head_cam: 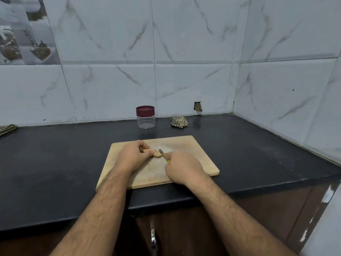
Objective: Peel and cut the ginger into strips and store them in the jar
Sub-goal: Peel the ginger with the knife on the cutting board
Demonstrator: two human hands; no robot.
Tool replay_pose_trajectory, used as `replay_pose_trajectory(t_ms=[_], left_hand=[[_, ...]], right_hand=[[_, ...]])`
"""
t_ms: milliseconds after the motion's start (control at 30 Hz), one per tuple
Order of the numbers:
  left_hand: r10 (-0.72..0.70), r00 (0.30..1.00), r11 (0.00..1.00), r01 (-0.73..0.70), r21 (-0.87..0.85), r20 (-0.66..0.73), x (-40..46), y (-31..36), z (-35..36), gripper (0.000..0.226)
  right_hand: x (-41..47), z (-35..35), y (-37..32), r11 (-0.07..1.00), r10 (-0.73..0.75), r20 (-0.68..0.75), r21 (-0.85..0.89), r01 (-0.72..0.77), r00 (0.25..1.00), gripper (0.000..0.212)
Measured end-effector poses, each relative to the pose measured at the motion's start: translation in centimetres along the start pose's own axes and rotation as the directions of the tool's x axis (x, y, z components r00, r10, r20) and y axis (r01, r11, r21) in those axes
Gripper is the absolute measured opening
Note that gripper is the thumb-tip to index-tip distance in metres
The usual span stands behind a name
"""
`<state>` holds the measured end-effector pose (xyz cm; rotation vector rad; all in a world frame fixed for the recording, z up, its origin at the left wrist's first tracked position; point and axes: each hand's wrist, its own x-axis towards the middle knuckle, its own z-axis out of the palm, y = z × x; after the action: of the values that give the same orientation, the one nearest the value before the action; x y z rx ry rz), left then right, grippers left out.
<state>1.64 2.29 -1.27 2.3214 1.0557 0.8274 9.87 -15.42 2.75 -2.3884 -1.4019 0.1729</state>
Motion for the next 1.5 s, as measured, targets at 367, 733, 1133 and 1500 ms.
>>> replay_pose_trajectory(t_ms=[367,733,1133,1500], left_hand=[[-0.013,1.0,1.0,0.012,-0.017,-0.008,-0.3,0.4,-0.2,0.016],[-0.095,0.994,0.993,0.098,0.061,-0.044,-0.9,1.3,-0.6,0.031],[-0.229,0.973,0.921,0.217,0.323,0.001,-0.5,4.4,-2.3,0.025],[-0.248,0.952,0.954,0.209,0.214,0.178,0.8,3.6,-2.5,0.016]], right_hand=[[-1.0,0.1,-0.1,0.998,0.008,0.006,-0.064,-0.008,1.0,0.045],[-1.8,-0.3,0.4,0.996,0.017,-0.011,-0.088,-0.018,1.0,0.048],[-0.6,-0.6,0.2,1.0,0.026,-0.001,0.015,-0.026,1.0,0.046],[0.3,-0.9,0.0,1.0,0.013,0.048,0.022,-0.014,0.999,0.045]])
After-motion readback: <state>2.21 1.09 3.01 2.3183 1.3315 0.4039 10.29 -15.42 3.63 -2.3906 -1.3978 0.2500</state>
